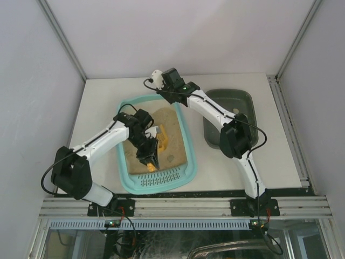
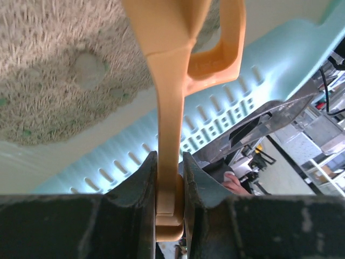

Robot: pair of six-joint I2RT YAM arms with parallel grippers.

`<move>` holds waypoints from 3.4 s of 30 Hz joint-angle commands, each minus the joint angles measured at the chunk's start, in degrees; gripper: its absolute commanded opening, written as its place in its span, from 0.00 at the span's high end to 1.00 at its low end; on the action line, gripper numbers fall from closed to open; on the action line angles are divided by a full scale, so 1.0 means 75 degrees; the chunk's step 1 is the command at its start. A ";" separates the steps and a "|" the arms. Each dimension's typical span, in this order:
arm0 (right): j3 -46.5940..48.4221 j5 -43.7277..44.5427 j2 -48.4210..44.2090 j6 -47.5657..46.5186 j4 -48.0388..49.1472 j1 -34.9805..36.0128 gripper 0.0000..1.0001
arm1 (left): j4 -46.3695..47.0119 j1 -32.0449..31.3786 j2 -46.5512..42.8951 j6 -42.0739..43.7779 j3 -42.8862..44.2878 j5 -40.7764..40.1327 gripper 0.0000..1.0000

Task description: Clean the litter box

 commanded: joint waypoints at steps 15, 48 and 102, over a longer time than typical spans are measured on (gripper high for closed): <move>0.0274 -0.0607 0.0986 -0.0010 0.2540 0.0015 1.00 | 0.0776 0.0066 -0.1523 -0.4091 -0.0813 0.2577 1.00; 0.0275 -0.1037 0.0864 0.1156 0.2251 -0.0282 1.00 | 0.4111 0.0160 0.1153 -0.6407 -0.0415 0.3849 1.00; -0.0075 -0.0821 0.0584 0.0714 0.2017 -0.0694 0.38 | 0.3580 0.0287 0.0440 -0.0757 -0.0582 0.1907 1.00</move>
